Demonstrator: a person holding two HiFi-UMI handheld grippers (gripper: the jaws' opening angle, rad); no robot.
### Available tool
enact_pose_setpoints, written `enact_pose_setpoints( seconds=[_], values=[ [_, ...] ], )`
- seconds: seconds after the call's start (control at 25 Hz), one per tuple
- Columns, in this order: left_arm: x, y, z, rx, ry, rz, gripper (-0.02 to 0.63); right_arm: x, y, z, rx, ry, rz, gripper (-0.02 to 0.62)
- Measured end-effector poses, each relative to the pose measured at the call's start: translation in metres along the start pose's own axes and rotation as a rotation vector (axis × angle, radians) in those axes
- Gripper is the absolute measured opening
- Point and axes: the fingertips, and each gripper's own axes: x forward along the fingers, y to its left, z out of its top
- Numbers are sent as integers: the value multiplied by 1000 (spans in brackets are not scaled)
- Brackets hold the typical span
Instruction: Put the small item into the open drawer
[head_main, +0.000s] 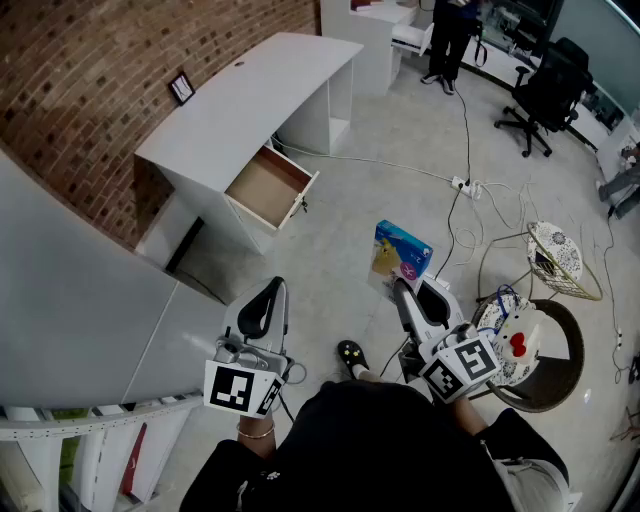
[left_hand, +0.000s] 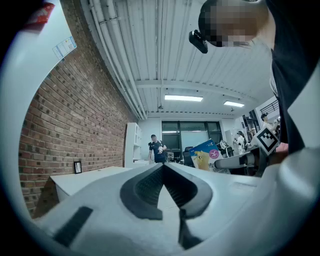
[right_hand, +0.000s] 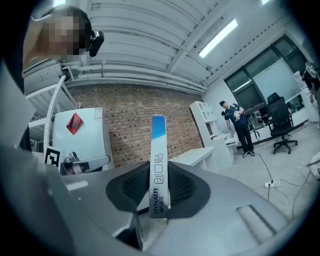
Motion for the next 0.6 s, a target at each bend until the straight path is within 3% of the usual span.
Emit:
enact_pose_setpoints(
  seconds=[0.6],
  values=[
    [-17, -4, -7, 3, 3, -24, -12, -24, 0, -2, 8, -41, -61, 97]
  ],
)
